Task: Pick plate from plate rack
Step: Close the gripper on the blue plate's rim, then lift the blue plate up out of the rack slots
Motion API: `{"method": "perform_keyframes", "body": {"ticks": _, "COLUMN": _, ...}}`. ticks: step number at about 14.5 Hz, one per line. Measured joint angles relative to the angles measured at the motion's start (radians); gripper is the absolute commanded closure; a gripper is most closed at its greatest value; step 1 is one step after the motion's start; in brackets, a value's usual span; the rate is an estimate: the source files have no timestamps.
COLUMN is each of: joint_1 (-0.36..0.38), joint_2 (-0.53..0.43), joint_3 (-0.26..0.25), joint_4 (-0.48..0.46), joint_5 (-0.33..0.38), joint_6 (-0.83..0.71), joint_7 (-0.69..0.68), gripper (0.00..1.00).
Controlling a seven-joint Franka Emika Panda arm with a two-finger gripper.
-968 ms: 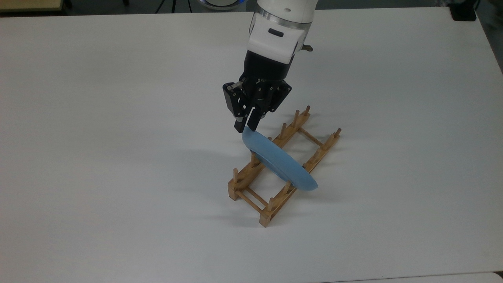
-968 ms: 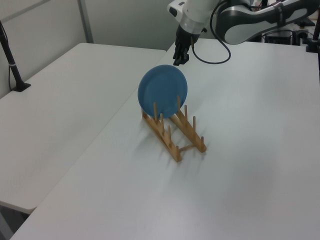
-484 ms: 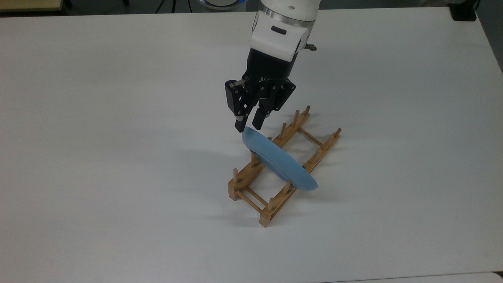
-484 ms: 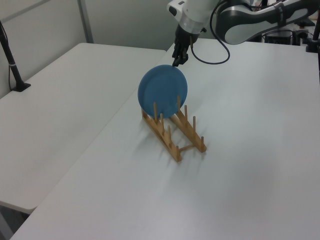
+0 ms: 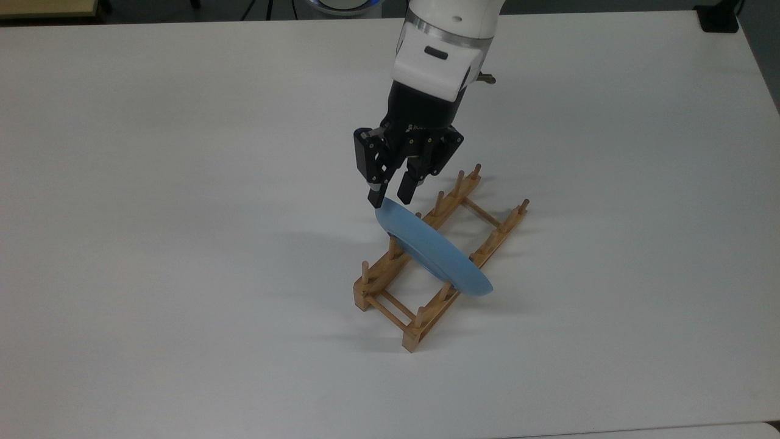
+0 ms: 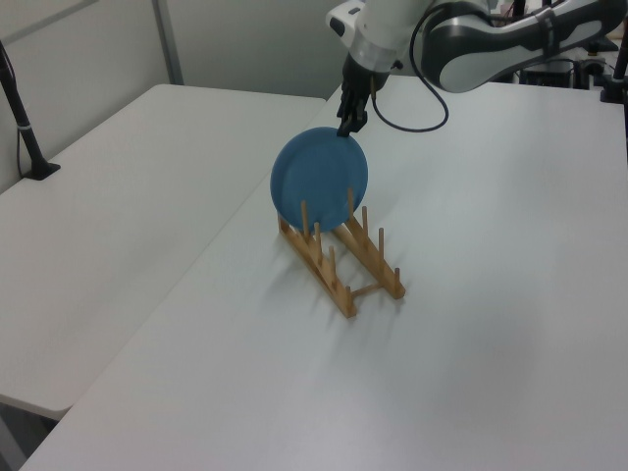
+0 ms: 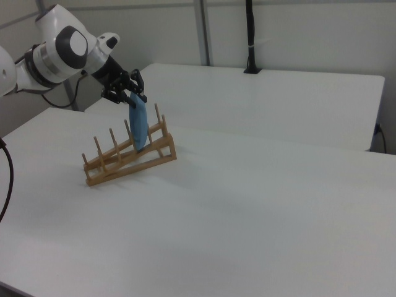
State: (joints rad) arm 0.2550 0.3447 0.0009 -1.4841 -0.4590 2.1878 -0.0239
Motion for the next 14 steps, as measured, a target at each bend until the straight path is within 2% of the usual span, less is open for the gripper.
{"method": "perform_keyframes", "body": {"ticks": 2, "joint_1": 0.009, "joint_2": 0.021, "joint_3": 0.0, "joint_4": 0.0, "joint_5": 0.0, "joint_6": 0.0, "joint_7": 0.012, "gripper": 0.58}}
{"method": "perform_keyframes", "body": {"ticks": 3, "joint_1": 0.014, "joint_2": 0.031, "joint_3": 0.0, "joint_4": 0.0, "joint_5": 0.0, "joint_6": 0.0, "joint_7": 0.018, "gripper": 0.63}}
{"method": "perform_keyframes", "body": {"ticks": 4, "joint_1": 0.017, "joint_2": 0.041, "joint_3": 0.0, "joint_4": 0.002, "joint_5": 0.0, "joint_6": 0.001, "joint_7": 0.027, "gripper": 0.72}}
{"method": "perform_keyframes", "body": {"ticks": 5, "joint_1": 0.018, "joint_2": 0.048, "joint_3": 0.0, "joint_4": 0.005, "joint_5": -0.001, "joint_6": 0.003, "joint_7": 0.033, "gripper": 0.88}}
{"method": "perform_keyframes", "body": {"ticks": 6, "joint_1": 0.018, "joint_2": 0.051, "joint_3": 0.0, "joint_4": 0.009, "joint_5": -0.001, "joint_6": 0.005, "joint_7": 0.035, "gripper": 1.0}}
{"method": "perform_keyframes", "body": {"ticks": 14, "joint_1": 0.017, "joint_2": 0.045, "joint_3": -0.005, "joint_4": 0.04, "joint_5": -0.015, "joint_6": 0.015, "joint_7": 0.038, "gripper": 1.0}}
